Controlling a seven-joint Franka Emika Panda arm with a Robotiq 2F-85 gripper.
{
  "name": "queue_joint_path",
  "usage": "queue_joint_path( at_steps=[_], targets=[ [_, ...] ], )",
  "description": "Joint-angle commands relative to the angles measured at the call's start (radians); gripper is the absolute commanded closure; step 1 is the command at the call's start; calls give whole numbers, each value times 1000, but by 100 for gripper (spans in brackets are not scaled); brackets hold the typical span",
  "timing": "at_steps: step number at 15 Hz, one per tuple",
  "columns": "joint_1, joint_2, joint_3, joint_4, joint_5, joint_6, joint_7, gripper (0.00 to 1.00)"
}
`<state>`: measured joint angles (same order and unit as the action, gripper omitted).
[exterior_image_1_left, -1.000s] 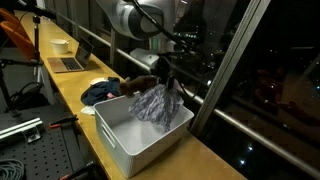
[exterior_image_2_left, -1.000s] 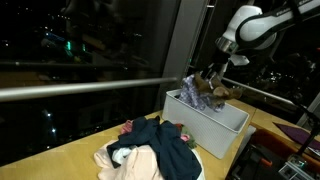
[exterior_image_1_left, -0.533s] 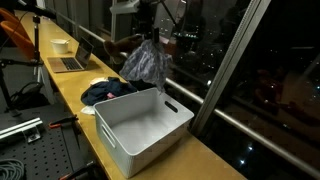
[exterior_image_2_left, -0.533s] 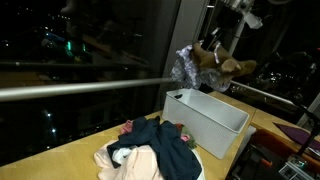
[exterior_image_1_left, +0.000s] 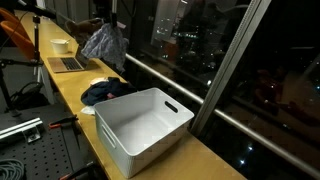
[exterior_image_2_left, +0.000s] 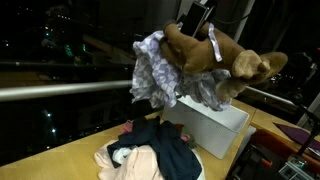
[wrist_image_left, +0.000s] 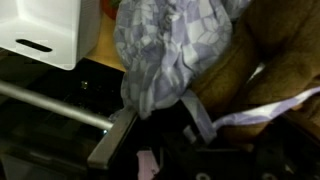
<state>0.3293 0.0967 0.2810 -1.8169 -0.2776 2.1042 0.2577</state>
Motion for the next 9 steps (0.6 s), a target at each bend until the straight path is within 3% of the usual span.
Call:
queue_joint_path(
  at_steps=[1, 6, 8, 9],
  targets=[
    [19, 52, 15, -39, 15, 87, -18, 100],
    [-24, 17, -14, -301, 61, 350, -58, 100],
    [-23, 49, -12, -352, 65, 449, -62, 100],
    [-18, 60, -11, -370, 58, 483, -57, 75]
  ],
)
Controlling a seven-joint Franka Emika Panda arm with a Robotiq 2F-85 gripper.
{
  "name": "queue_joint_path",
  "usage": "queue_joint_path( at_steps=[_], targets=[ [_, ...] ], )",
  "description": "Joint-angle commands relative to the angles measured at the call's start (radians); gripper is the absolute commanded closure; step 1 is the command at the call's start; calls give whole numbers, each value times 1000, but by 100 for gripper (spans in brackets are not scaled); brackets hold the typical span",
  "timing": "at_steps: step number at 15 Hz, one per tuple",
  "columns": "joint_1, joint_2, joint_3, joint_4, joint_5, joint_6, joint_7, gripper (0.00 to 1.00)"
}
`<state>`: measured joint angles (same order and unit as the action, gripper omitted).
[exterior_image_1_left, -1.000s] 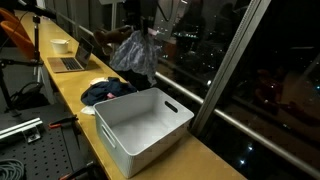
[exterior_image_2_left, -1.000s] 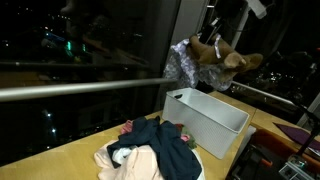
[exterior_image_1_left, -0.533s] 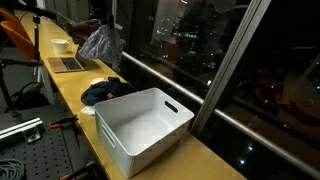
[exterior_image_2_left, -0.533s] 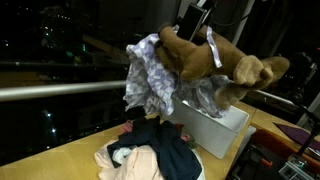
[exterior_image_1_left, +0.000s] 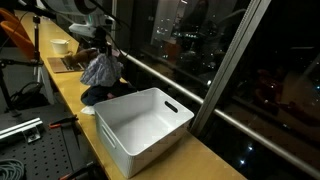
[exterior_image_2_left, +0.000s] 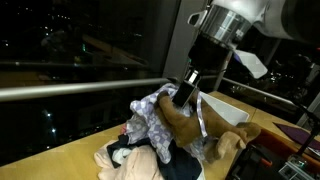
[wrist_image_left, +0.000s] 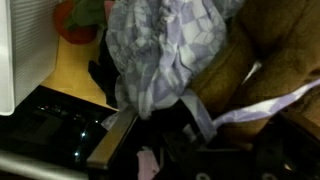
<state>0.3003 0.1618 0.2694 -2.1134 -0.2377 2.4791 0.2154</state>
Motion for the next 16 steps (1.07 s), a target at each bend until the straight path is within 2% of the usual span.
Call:
queue_joint_path(
  at_steps=[1, 3, 6, 11, 12, 16],
  targets=[
    [21, 5, 5, -81, 8, 131, -8, 74],
    [42, 10, 8, -83, -3, 146, -7, 60],
    [49, 0, 7, -23, 8, 78, -50, 39],
    [-21, -90, -23, 87, 66, -69, -181, 3],
    [-44, -107, -34, 108, 93, -89, -214, 0],
    [-104, -121, -63, 203, 236, -154, -353, 0]
  ],
)
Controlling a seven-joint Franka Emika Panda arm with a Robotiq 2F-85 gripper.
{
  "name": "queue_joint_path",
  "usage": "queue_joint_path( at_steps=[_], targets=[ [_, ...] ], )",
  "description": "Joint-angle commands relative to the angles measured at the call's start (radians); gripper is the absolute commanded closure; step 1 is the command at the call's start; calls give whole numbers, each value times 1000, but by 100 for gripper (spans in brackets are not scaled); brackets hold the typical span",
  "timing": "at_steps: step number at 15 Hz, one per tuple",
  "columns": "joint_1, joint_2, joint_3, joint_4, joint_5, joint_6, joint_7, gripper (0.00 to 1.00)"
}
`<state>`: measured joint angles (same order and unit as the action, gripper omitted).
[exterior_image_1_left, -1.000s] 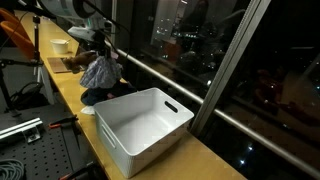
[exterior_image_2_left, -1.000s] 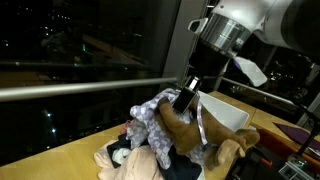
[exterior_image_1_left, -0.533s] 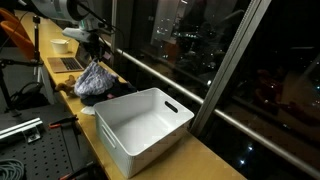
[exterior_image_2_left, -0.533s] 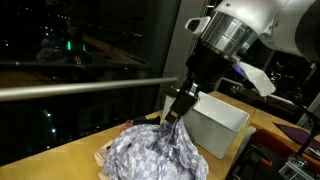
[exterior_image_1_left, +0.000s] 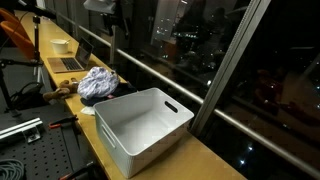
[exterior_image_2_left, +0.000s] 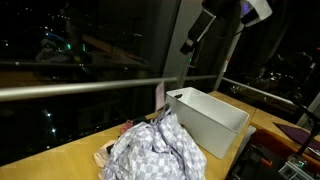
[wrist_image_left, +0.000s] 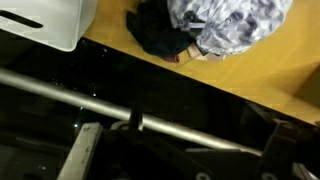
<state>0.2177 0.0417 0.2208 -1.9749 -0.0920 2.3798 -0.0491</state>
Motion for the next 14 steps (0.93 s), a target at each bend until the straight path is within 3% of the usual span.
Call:
queue_joint_path(
  at_steps=[1, 6, 7, 14],
  targets=[
    [-24, 5, -13, 82, 131, -71, -121, 0],
    [-50, -9, -31, 99, 173, -174, -229, 0],
    [-33, 0, -20, 83, 138, -124, -162, 0],
    [-32, 2, -20, 82, 138, -127, -166, 0]
  ],
)
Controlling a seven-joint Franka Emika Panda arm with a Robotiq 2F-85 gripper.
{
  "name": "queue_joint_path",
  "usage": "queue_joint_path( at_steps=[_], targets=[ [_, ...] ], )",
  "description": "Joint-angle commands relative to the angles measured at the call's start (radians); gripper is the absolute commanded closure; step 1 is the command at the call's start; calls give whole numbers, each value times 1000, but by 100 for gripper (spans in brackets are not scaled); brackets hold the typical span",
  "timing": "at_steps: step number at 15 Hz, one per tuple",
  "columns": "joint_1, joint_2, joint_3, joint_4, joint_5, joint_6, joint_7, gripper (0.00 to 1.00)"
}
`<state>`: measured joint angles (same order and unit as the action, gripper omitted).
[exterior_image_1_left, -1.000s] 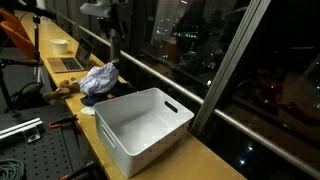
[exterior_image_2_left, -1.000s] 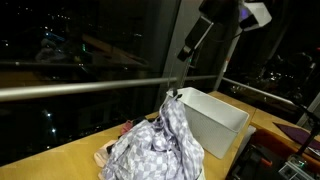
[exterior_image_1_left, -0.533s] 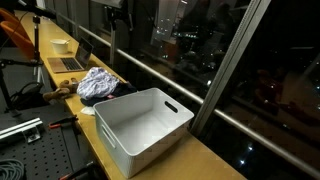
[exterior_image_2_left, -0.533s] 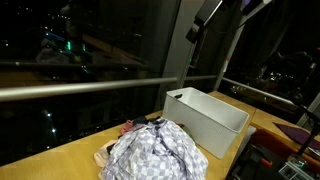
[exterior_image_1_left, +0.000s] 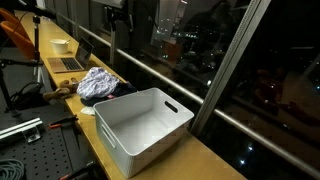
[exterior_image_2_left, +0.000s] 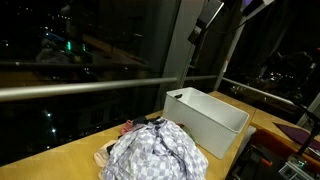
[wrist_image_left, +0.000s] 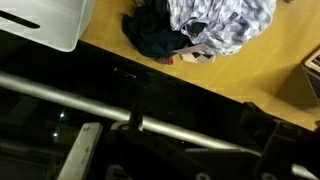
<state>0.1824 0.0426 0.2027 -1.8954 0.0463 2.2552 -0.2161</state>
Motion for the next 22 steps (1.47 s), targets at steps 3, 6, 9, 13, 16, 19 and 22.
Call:
queue_joint_path(
  at_steps=[3, 6, 9, 13, 16, 19, 22],
  targets=[
    [3, 1, -2, 3, -1, -3, 1, 0],
    [3, 1, -2, 3, -1, -3, 1, 0],
    [3, 1, -2, 3, -1, -3, 1, 0],
    [9, 11, 0, -28, -38, 19, 41, 0],
    [23, 37, 7, -70, -75, 56, 93, 0],
    [52, 86, 20, -86, -141, 100, 171, 0],
    [95, 163, 24, -54, -223, 120, 261, 0]
  ],
)
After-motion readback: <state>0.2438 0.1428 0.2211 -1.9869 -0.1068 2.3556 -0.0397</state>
